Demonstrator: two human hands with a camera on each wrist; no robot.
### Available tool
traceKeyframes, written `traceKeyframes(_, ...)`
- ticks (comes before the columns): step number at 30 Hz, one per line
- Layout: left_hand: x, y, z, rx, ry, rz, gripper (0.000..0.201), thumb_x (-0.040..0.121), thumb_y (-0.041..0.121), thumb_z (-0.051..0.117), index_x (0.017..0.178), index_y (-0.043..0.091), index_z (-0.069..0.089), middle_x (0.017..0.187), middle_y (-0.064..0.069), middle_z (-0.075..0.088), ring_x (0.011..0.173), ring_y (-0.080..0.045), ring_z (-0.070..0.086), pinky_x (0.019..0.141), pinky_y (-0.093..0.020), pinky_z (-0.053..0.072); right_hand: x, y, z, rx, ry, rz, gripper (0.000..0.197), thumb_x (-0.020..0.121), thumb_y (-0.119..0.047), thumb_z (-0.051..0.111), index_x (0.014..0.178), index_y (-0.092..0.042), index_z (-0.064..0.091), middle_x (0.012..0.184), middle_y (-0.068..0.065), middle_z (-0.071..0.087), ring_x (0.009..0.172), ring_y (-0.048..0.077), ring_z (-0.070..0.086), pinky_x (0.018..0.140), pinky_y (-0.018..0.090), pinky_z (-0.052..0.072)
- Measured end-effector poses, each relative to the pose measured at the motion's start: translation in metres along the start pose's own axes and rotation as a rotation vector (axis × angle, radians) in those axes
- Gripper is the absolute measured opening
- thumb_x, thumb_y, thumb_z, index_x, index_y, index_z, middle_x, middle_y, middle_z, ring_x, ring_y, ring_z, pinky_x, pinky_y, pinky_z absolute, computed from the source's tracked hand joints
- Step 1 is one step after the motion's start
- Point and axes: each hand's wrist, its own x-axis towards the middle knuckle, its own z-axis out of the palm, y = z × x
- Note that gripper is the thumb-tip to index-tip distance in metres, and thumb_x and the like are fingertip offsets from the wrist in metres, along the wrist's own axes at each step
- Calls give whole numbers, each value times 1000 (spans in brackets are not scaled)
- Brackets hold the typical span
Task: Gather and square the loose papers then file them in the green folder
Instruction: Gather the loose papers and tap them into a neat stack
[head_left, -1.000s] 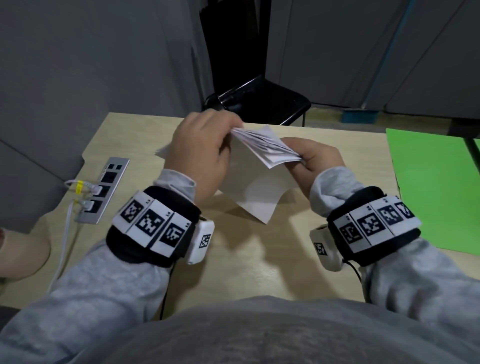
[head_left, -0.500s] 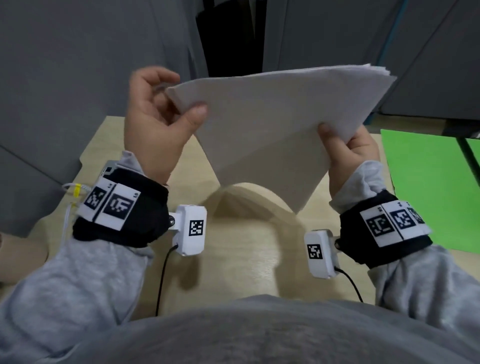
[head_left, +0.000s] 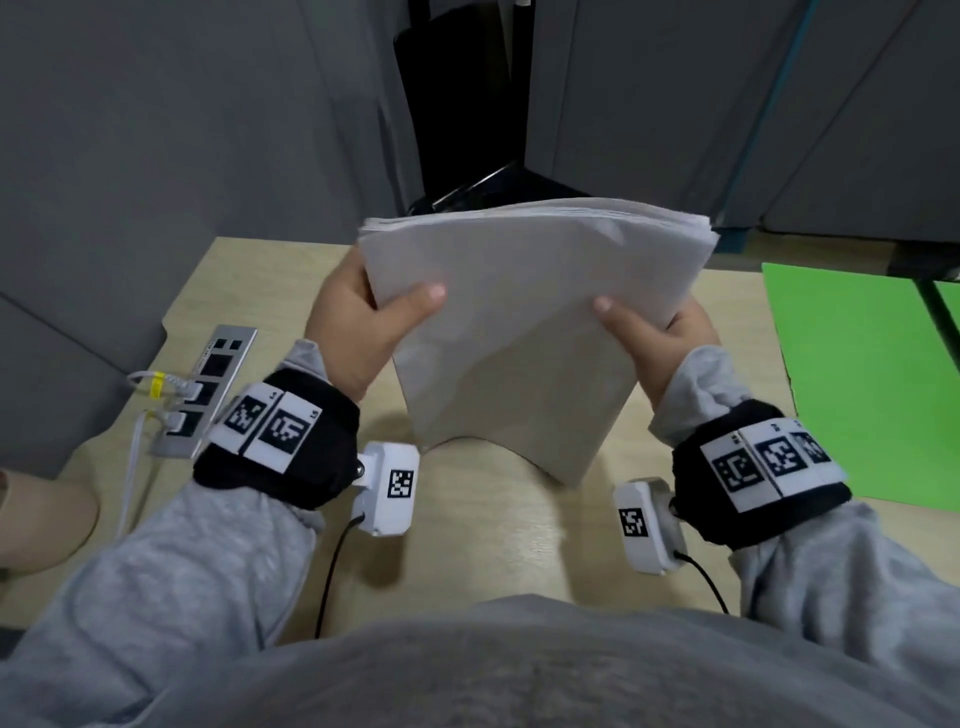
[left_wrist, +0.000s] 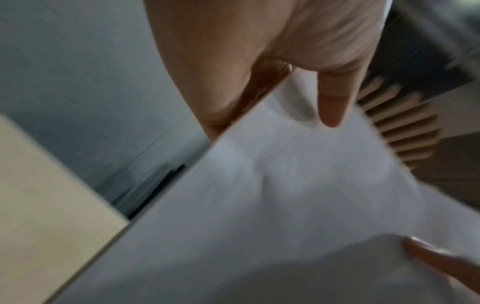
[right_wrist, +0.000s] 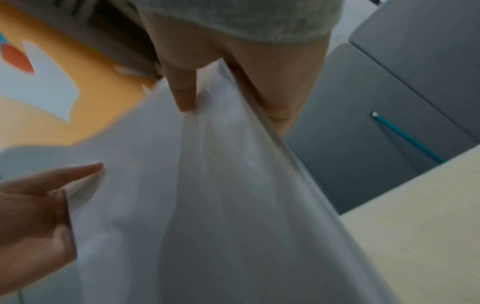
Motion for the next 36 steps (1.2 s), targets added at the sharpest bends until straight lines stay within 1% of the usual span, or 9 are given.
traceKeyframes(4, -8, -20, 9, 168, -42, -137, 4, 79, 28, 70, 76, 26, 68, 81, 7, 69, 68, 5, 64, 76, -30, 52, -4, 13, 8, -84, -46, 98, 7, 85, -20, 65, 92, -17, 65, 63, -15, 67, 54, -8, 61, 50, 4, 45)
traceKeyframes(7, -5, -7, 9, 104, 53, -48, 10, 83, 27, 64, 75, 23, 68, 76, 7, 68, 66, 2, 65, 66, -21, 52, -5, 1, 8, 31, 18, 29, 3, 85, -17, 66, 82, -17, 66, 53, -21, 67, 54, -7, 62, 52, 8, 47)
traceKeyframes(11, -6, -5, 5, 34, 56, -18, 13, 72, 29, 71, 83, 22, 70, 77, 10, 70, 74, -4, 65, 68, -20, 53, -1, 0, 6, 43, -17, -1, 16, 80, -15, 70, 95, -18, 65, 76, -10, 71, 66, -3, 66, 61, 16, 51)
traceKeyframes(14, -9, -13, 9, 126, 31, -108, 9, 75, 29, 73, 76, 22, 68, 74, 7, 68, 64, 3, 63, 69, -27, 52, -1, 7, 11, -56, -37, 58, 13, 84, -14, 66, 95, -20, 64, 70, -17, 67, 57, -12, 61, 60, 13, 47)
traceKeyframes(18, -8, 0, 6, 72, 157, -8, 12, 76, 34, 68, 68, 26, 67, 62, 13, 69, 63, 0, 65, 64, -26, 54, -6, -5, 12, 16, 41, -49, 14, 86, -15, 64, 82, -28, 64, 63, -20, 68, 61, -9, 60, 63, 9, 50)
traceKeyframes(23, -11, -9, 6, 58, 4, -27, 21, 71, 25, 72, 91, 29, 67, 82, 14, 71, 83, -7, 65, 71, -22, 53, -9, -15, 12, 87, 25, -150, 37, 80, -6, 69, 111, -22, 58, 93, -14, 65, 77, -12, 62, 67, 7, 47)
traceKeyframes(27, -15, -23, 8, 281, 38, -196, 22, 78, 37, 62, 90, 19, 62, 91, -9, 65, 88, -26, 60, 71, -30, 45, -4, -10, 8, 71, 21, -135, 51, 80, -4, 69, 124, -19, 50, 101, -10, 64, 84, -7, 63, 73, 13, 50)
traceKeyframes(32, 0, 8, 1, 553, 35, 41, 22, 92, 21, 53, 71, 16, 59, 58, -3, 51, 58, -22, 46, 54, -31, 28, 10, -10, -3, -140, 202, -216, 79, 70, -21, 75, 138, -23, 34, 123, -10, 51, 105, 5, 58, 94, 27, 49)
traceKeyframes(36, 12, 16, -3, 891, -263, 263, 17, 79, 18, 40, 79, 31, 52, 71, -5, 60, 72, -32, 58, 66, -37, 48, 12, -17, -4, -639, 74, -494, 75, 68, -27, 73, 135, -19, 41, 135, 2, 48, 124, 15, 45, 105, 32, 38)
